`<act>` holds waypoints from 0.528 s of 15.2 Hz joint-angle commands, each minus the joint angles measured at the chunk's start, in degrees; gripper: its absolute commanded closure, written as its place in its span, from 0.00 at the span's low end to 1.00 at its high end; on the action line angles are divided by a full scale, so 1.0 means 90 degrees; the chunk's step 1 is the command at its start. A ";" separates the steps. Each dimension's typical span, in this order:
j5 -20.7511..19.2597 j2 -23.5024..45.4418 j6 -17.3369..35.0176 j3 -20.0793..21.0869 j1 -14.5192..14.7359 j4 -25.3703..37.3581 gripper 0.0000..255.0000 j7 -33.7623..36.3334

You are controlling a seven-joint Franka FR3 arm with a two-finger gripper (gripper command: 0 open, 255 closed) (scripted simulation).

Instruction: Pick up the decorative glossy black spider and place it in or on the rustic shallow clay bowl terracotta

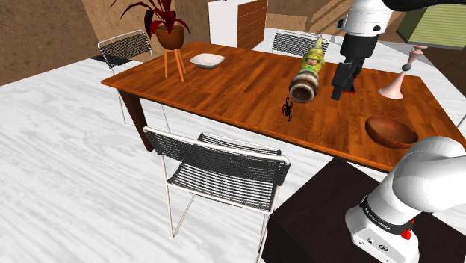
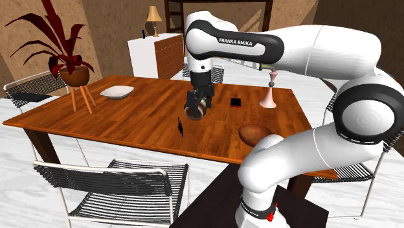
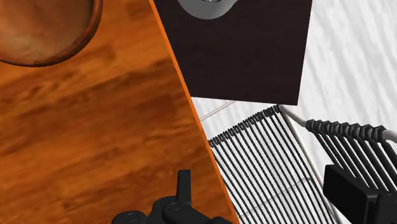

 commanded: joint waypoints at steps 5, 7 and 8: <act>0.0047 0.0760 0.0807 0.0183 -0.0236 -0.0047 0.00 0.0646; 0.0047 0.1173 0.1188 0.0256 -0.0350 -0.0017 0.00 0.0969; 0.0043 0.1385 0.1372 0.0289 -0.0409 0.0010 0.00 0.1130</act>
